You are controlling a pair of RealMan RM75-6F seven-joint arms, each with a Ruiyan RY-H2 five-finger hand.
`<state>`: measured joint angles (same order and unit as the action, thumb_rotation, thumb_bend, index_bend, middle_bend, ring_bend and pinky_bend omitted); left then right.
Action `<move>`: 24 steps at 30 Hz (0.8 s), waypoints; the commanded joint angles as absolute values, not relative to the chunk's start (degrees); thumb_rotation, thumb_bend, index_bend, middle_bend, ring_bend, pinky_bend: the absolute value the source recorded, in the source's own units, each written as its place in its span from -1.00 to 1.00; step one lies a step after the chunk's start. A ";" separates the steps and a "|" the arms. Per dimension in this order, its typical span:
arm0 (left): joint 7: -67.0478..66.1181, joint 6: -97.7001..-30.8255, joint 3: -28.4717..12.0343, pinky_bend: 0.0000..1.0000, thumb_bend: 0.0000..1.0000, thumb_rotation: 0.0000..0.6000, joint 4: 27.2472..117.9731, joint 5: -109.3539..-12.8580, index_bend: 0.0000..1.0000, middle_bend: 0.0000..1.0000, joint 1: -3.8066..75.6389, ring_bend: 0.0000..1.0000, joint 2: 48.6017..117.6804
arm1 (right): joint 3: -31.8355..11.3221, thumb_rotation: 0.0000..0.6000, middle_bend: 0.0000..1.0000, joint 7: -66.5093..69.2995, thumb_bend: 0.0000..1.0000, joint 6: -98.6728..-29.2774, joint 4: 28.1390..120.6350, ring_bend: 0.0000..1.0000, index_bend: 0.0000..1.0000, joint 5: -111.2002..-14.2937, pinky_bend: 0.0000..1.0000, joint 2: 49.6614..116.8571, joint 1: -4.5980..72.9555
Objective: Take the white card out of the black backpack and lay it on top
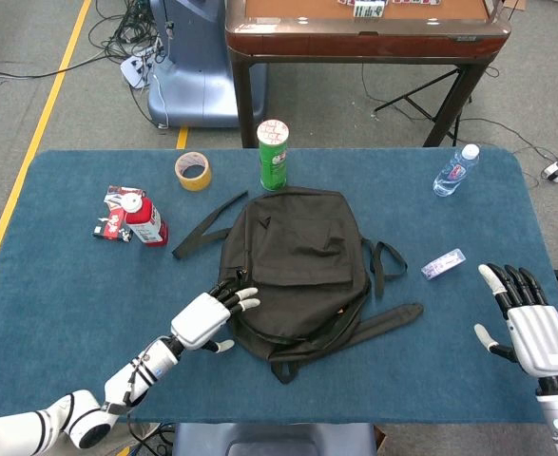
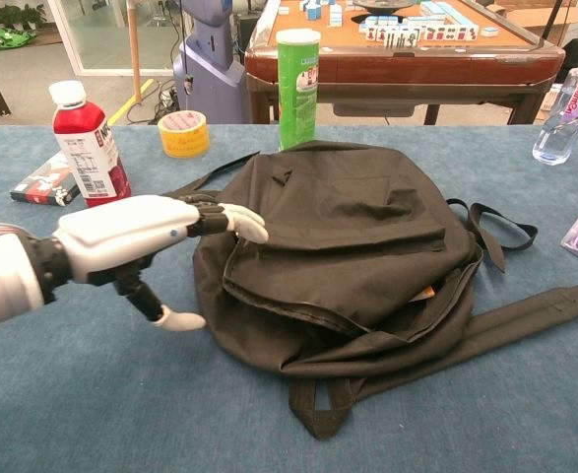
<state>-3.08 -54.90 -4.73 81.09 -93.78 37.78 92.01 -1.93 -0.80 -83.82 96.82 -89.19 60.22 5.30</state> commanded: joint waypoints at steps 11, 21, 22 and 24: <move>-5.45 -51.63 -7.48 -1.00 -0.52 1.00 74.32 -87.95 -0.46 -0.59 42.70 -0.61 100.47 | -2.01 1.00 -0.82 0.03 -0.48 -83.55 96.06 -1.00 -1.00 -88.52 -1.00 60.19 5.20; -4.96 -50.94 -10.22 -0.83 0.10 1.00 73.34 -82.71 -0.12 -0.18 44.57 -0.27 103.81 | -2.07 1.00 -0.82 1.52 -0.48 -83.70 94.96 -1.00 -1.00 -88.39 -1.00 60.14 5.04; -4.76 -50.88 -10.62 -0.80 0.18 1.00 73.32 -81.86 -0.05 -0.11 44.60 -0.21 104.16 | -2.08 1.00 -0.82 1.69 -0.48 -83.70 94.84 -1.00 -1.00 -88.39 -1.00 60.11 5.05; -4.43 -50.48 -11.61 -0.75 0.31 1.00 73.46 -79.67 0.06 0.01 44.71 -0.11 104.73 | -2.11 1.00 -0.82 2.08 -0.48 -83.76 94.66 -1.00 -1.00 -88.47 -1.00 60.00 5.05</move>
